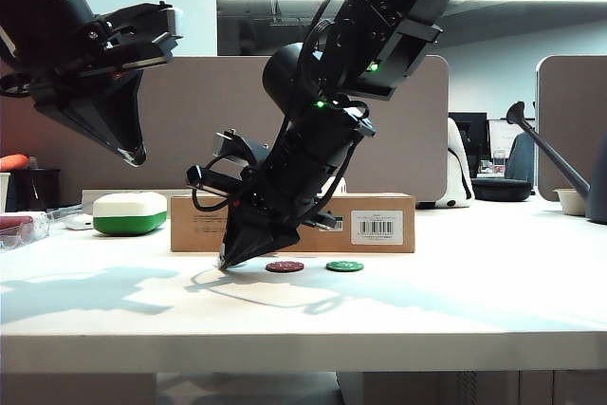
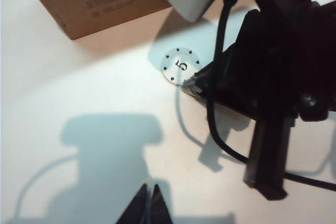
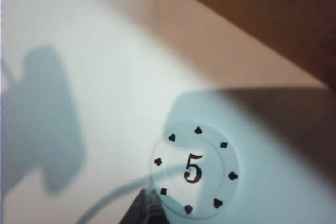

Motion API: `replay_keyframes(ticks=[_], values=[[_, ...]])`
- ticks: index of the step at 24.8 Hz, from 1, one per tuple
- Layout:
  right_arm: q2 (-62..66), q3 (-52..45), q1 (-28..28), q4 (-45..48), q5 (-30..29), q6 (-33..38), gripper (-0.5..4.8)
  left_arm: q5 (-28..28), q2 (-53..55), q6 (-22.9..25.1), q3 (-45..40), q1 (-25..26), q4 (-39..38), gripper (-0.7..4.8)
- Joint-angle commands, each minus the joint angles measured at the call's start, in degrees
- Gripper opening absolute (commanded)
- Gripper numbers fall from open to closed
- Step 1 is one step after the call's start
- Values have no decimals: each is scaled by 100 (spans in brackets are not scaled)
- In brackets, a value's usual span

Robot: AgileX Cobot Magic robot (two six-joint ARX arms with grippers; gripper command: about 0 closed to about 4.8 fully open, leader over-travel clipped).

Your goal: Push the chip with the lowest value in the row forward next to the rectangular box.

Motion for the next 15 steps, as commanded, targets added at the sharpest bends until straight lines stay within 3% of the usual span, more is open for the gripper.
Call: replay_keyframes(ticks=[1, 10, 15], values=[[68, -15, -28, -151, 282, 50, -9, 0, -15, 20, 20, -4, 55, -5], [70, -11, -50, 72, 365, 74, -9, 0, -15, 20, 20, -4, 55, -5], [304, 442, -96, -289, 402, 70, -9, 0, -15, 20, 20, -4, 55, -5]])
